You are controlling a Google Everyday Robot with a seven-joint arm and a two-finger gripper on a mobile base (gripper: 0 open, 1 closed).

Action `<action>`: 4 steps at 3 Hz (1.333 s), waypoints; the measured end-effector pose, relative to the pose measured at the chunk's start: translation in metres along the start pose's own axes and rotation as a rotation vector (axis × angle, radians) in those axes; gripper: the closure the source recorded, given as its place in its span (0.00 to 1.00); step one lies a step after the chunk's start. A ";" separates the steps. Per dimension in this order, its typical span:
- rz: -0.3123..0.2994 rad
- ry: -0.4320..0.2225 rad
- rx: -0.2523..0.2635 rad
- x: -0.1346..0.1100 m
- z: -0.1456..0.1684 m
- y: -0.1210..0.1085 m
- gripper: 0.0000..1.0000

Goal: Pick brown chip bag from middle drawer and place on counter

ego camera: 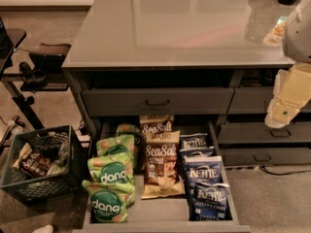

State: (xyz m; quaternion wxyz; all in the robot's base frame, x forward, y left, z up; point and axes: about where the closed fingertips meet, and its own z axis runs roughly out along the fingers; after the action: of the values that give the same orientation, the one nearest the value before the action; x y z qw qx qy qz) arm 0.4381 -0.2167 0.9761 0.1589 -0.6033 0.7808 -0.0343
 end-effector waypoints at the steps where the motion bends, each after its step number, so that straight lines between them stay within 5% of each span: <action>1: 0.000 0.000 0.000 0.000 0.000 0.000 0.00; 2: 0.044 -0.012 0.003 0.002 0.025 0.004 0.00; 4: 0.124 -0.027 0.009 0.022 0.142 0.015 0.00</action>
Offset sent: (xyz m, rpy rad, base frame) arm 0.0108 0.0059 -0.0808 0.0721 0.0171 -0.1203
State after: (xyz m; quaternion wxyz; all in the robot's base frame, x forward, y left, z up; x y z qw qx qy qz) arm 0.4608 -0.2137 0.8339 0.1739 -0.5536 0.8142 -0.0199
